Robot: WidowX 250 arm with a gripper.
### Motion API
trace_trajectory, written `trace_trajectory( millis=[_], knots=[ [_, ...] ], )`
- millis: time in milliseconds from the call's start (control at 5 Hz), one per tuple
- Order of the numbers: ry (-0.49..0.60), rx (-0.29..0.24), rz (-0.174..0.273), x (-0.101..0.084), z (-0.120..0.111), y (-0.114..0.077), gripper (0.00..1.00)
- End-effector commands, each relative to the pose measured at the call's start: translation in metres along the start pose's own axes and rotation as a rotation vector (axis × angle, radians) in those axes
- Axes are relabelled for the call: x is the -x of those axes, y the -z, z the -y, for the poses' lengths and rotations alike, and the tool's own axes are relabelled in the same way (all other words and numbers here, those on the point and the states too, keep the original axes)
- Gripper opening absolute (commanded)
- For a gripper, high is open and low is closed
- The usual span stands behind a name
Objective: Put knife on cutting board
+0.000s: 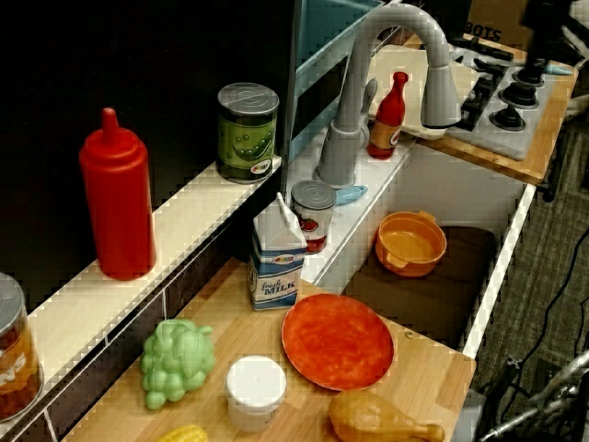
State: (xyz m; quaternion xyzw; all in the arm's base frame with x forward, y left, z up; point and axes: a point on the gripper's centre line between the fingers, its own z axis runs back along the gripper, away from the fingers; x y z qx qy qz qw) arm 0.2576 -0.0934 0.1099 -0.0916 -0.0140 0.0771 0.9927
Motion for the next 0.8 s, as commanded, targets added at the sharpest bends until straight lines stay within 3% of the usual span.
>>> trace_trajectory(
  millis=[0, 200, 400, 600],
  knots=[
    [-0.079, 0.002, 0.019, -0.067, -0.029, -0.002, 0.00],
    [-0.117, 0.029, 0.016, -0.079, -0.042, 0.004, 0.00],
    [-0.129, 0.011, 0.005, -0.083, -0.043, 0.009, 0.00],
    [-0.129, 0.011, 0.005, -0.083, -0.043, 0.009, 1.00]
  ],
)
